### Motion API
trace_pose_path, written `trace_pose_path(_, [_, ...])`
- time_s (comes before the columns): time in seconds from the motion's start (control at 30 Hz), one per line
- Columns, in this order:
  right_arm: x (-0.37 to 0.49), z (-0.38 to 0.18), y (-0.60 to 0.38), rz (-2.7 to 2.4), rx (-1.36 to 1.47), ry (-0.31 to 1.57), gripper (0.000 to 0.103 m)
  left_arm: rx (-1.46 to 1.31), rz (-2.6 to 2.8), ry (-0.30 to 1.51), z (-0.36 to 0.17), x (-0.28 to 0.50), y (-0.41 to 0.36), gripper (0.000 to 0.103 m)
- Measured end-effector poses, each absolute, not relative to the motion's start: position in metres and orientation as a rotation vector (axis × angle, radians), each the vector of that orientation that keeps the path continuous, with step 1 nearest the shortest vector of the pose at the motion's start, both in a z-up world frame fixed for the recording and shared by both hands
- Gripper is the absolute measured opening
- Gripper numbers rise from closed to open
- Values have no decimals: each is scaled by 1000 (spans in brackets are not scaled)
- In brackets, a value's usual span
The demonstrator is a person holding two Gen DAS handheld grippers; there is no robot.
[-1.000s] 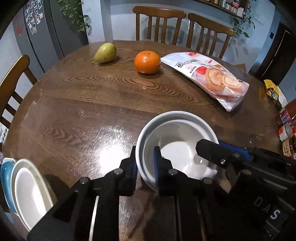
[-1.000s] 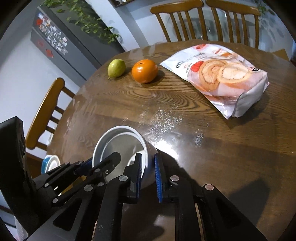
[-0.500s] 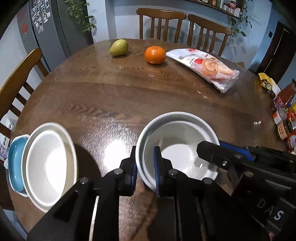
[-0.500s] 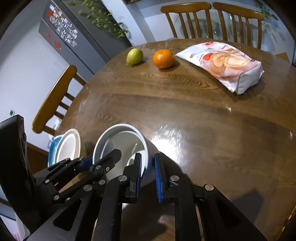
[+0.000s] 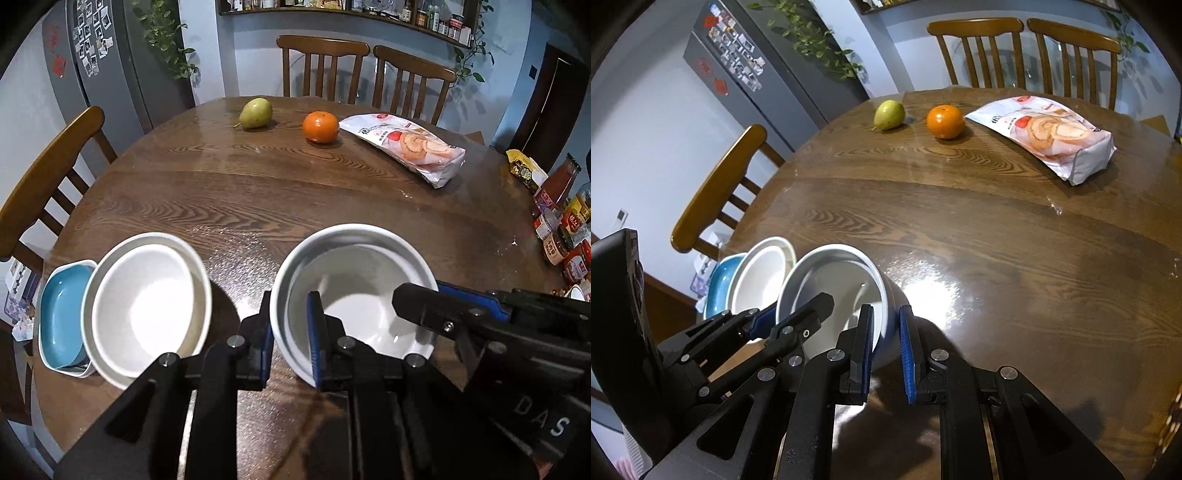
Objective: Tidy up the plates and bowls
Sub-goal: 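Carry the ramekin with both grippers over the nested white bowls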
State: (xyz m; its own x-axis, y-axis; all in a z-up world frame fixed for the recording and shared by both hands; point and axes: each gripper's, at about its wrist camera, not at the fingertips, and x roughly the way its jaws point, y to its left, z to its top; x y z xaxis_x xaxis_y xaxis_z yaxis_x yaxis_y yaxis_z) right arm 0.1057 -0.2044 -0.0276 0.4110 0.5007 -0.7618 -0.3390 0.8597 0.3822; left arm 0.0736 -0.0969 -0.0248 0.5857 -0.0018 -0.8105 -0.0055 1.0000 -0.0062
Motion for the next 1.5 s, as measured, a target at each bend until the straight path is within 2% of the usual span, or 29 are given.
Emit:
trace_pose_path(0.8, [89, 12, -134, 604, 125, 948, 16, -25, 67, 840, 13, 55, -32, 13])
trace_pose_path(1.5, [97, 7, -72, 633, 91, 981, 16, -44, 89, 878, 5, 64, 29, 13])
